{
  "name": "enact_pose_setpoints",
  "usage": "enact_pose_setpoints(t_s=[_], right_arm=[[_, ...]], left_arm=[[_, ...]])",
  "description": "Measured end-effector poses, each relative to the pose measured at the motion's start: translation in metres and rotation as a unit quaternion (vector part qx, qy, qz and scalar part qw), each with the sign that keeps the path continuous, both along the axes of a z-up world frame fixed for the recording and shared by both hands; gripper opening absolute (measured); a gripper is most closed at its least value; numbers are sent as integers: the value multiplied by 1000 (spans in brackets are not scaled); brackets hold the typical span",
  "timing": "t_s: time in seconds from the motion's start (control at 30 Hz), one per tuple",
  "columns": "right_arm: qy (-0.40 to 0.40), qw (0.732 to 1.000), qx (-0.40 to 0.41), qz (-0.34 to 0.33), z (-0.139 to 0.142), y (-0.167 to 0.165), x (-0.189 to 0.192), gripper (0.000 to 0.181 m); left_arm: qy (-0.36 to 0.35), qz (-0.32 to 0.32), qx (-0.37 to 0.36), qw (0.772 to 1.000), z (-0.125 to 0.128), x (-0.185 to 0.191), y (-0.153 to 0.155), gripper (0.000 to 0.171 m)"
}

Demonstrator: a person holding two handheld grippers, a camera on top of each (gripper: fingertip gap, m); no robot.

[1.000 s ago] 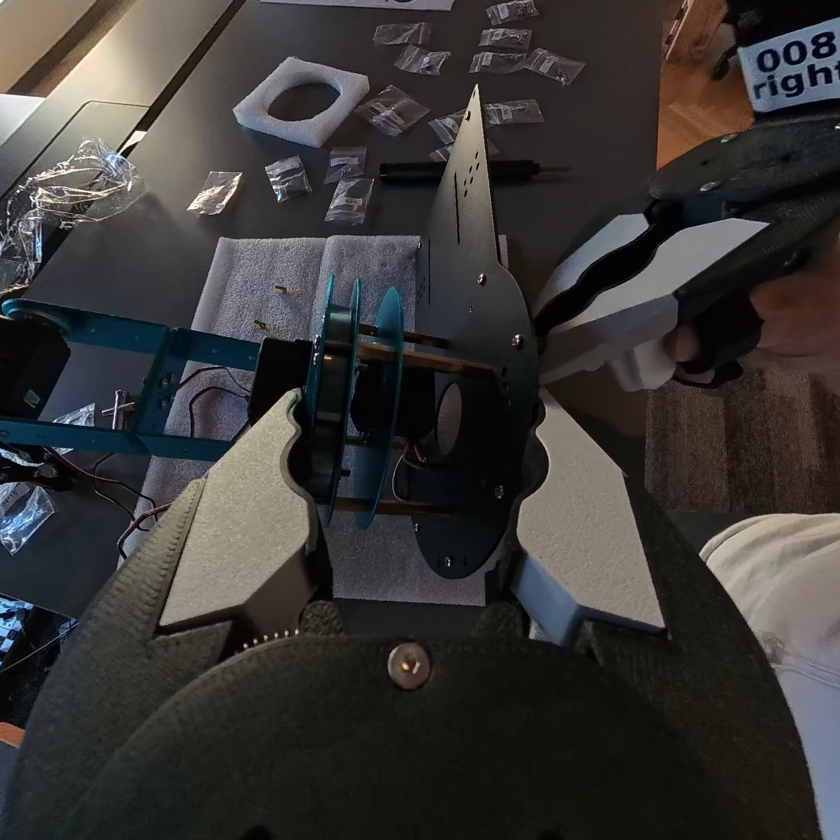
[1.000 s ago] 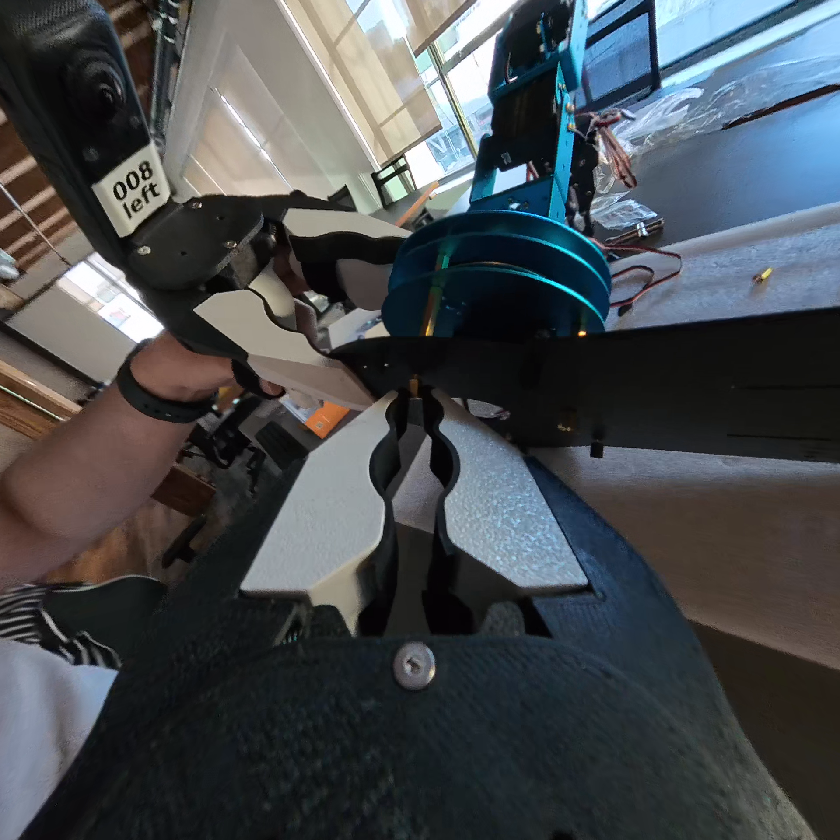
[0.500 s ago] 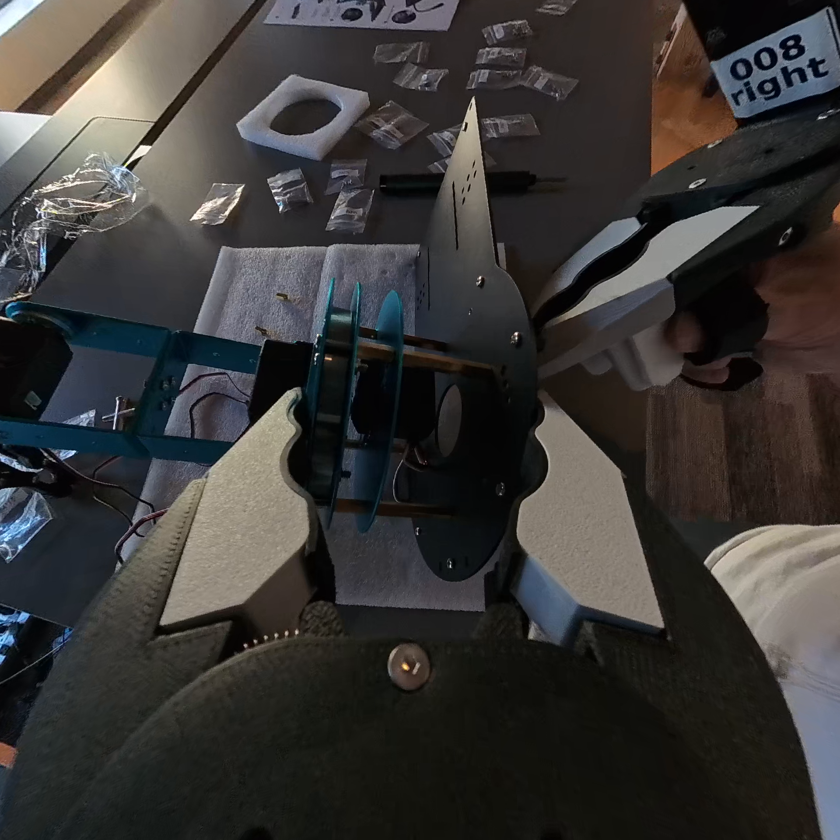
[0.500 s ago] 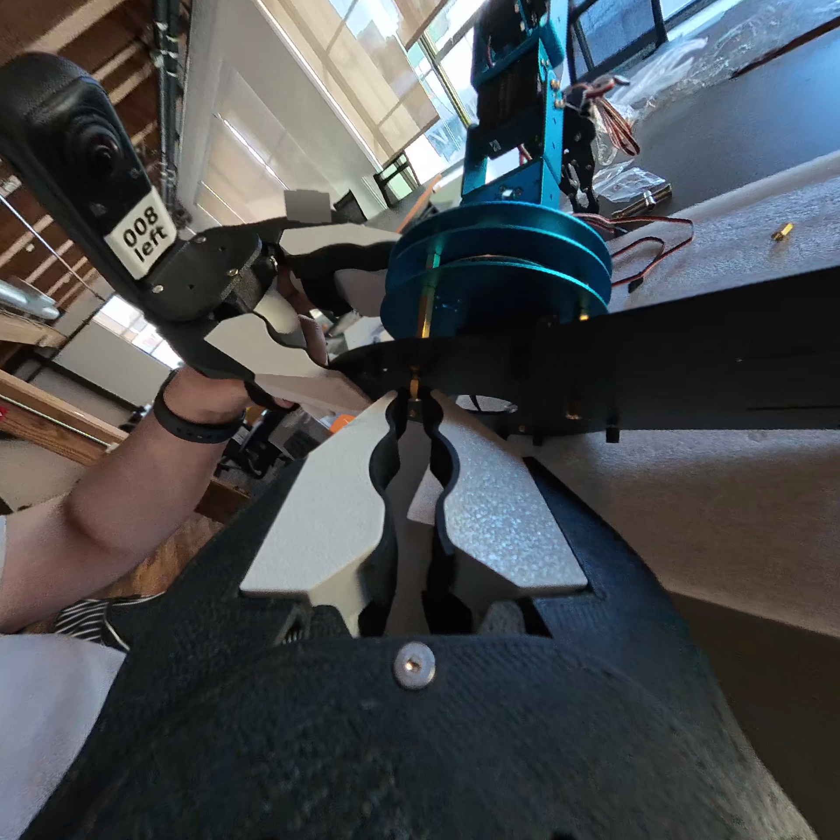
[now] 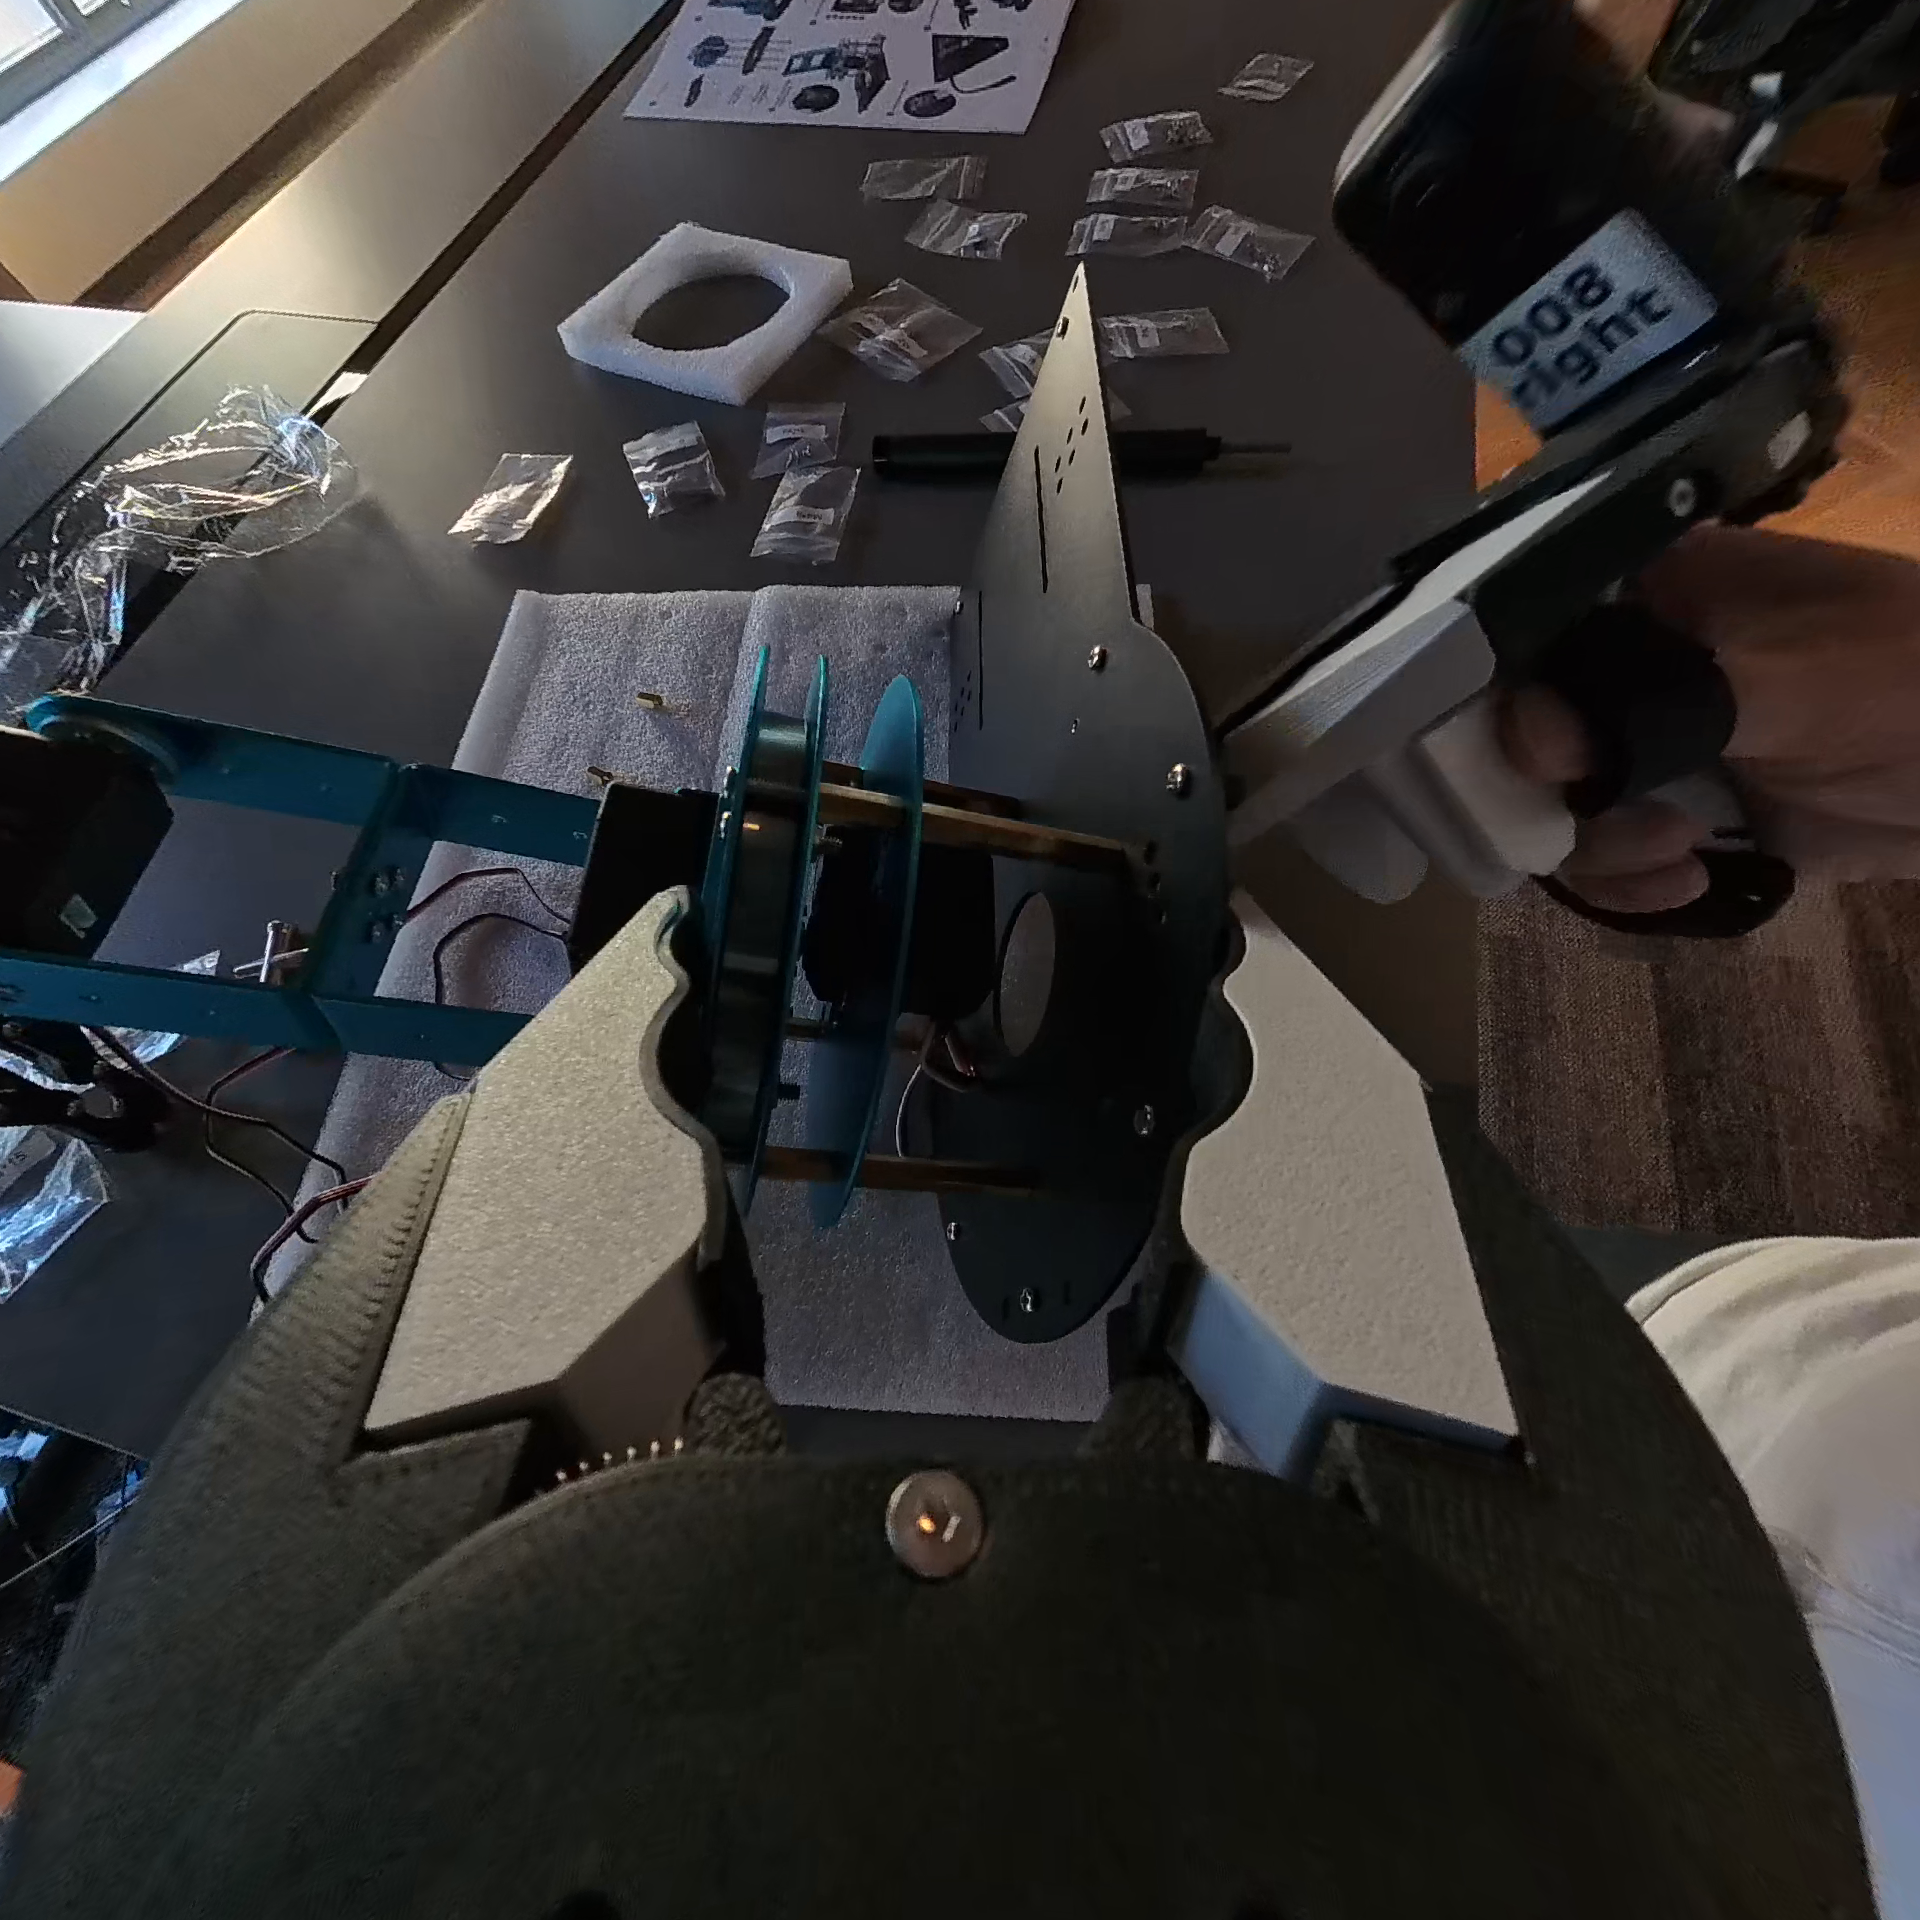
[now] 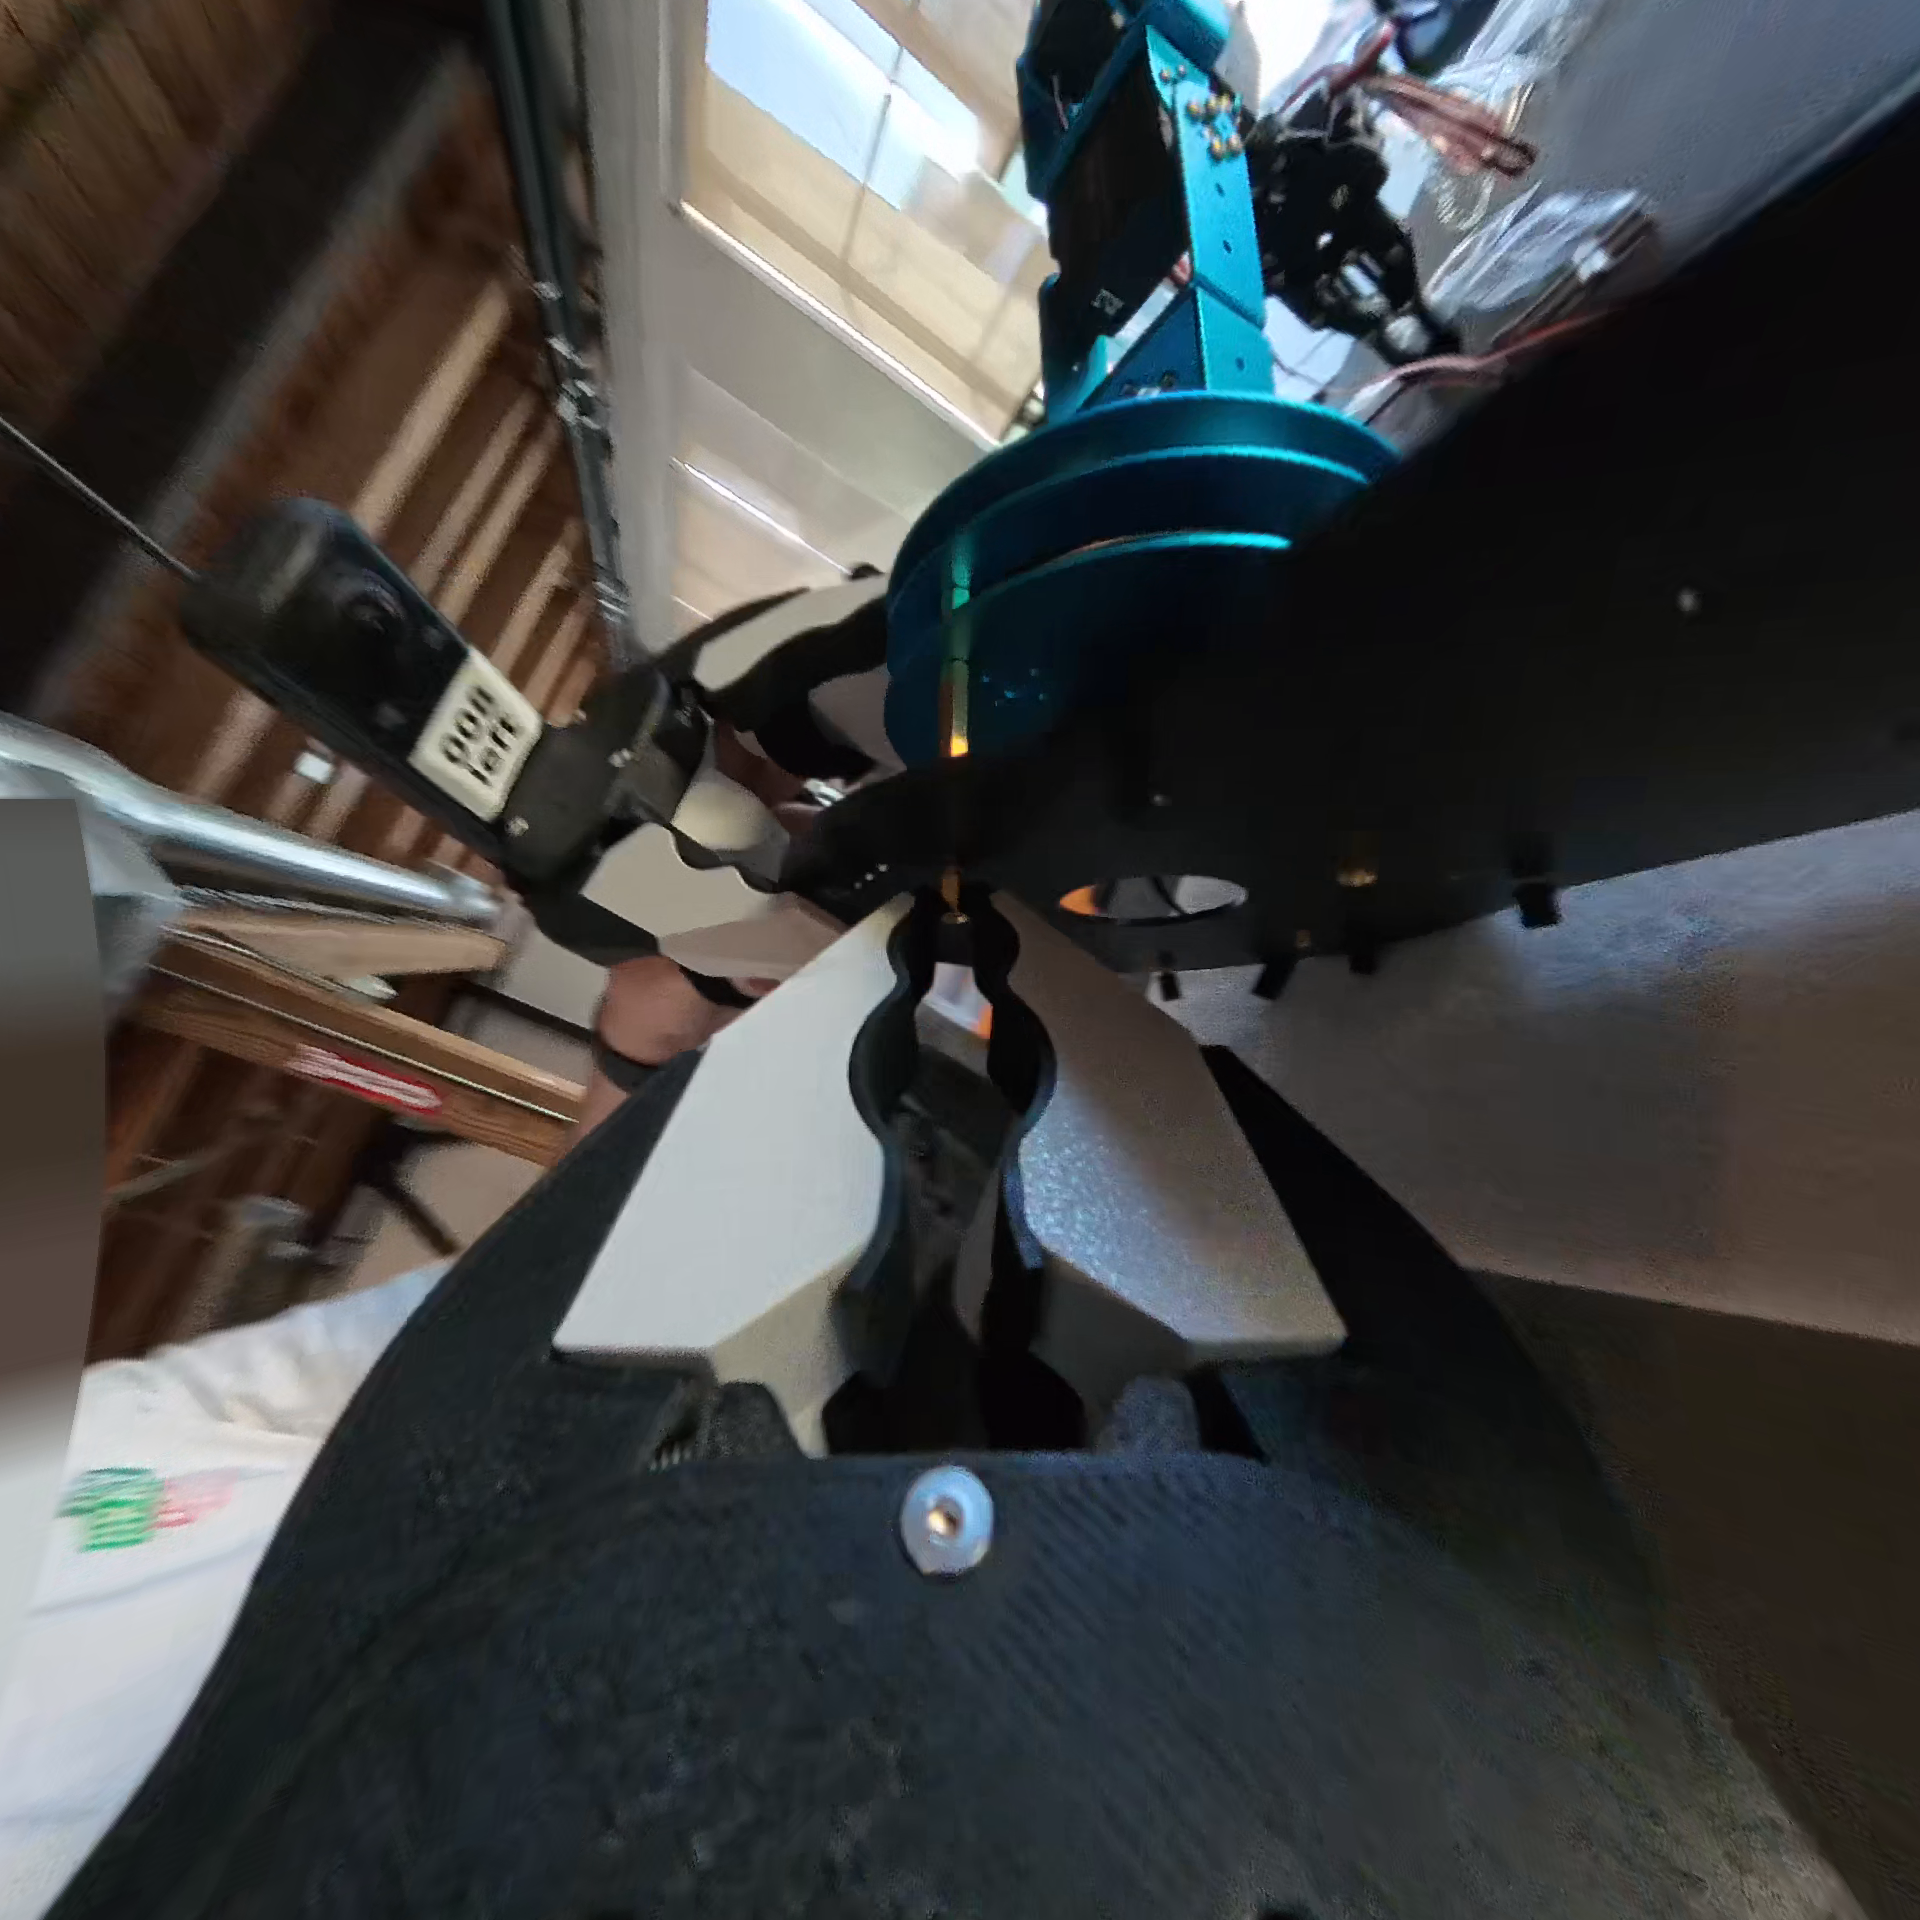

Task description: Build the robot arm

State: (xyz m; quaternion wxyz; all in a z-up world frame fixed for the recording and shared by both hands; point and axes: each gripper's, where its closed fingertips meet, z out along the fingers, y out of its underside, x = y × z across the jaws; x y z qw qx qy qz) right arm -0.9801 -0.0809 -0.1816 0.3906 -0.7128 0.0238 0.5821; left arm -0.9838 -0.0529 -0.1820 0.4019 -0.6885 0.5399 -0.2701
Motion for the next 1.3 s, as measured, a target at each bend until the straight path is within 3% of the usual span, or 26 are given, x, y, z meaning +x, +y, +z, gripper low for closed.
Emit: enact_pose_setpoints(t_s=[0.17, 0.43, 0.83, 1.03, 1.3], right_arm=[[107, 994, -30, 4, 1, 0, 0, 3], [213, 976, -25, -20, 1, 0, 2, 3], [379, 921, -81, -38, 0, 1, 2, 3], [439, 889, -110, -67, -1, 1, 3, 3], [460, 874, -124, -96, -2, 3, 3, 3]], left_arm=[[-5, 1, 1, 1000, 0, 0, 0, 94], [-7, -1, 2, 1000, 1, 1, 0, 94], [-12, 0, 2, 1000, 1, 1, 0, 94], [-16, 0, 3, 1000, 1, 1, 0, 94], [-17, 0, 3, 1000, 1, 1, 0, 95]])
